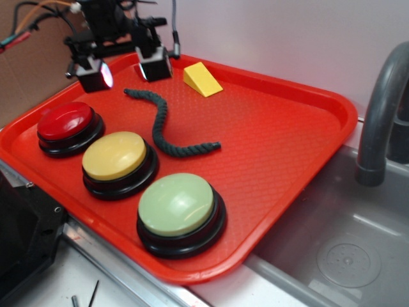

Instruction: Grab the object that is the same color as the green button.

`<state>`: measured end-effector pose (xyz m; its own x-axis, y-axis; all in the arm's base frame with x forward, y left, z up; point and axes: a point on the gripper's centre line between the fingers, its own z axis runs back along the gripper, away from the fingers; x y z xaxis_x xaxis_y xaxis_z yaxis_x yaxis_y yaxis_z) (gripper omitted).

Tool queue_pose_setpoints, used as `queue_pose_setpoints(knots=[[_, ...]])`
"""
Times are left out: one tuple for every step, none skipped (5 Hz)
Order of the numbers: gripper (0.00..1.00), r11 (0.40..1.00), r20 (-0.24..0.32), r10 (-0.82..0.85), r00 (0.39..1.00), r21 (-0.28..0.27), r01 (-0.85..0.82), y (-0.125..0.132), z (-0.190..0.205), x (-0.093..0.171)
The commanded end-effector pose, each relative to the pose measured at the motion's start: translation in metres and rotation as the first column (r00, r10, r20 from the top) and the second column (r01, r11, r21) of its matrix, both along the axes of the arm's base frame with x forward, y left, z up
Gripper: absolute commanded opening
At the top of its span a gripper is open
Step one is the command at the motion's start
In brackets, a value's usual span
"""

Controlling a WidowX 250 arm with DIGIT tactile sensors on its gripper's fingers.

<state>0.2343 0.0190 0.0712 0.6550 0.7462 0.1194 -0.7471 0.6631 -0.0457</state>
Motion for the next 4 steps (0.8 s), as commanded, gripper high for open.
queue_pose_setpoints(knots=[[1.0, 0.999, -0.023, -0.05, 0.998, 0.017, 0.05, -0.004, -0.053, 0.029], [0.0, 0.998, -0.015, -0.039, 0.999, -0.043, 0.039, -0.007, -0.074, 0.033], [0.0, 0.999, -0.018, -0.053, 0.998, -0.012, 0.053, -0.01, -0.073, 0.027], [0.0, 0.997, -0.016, -0.066, 0.998, -0.026, 0.066, -0.01, -0.067, 0.022]])
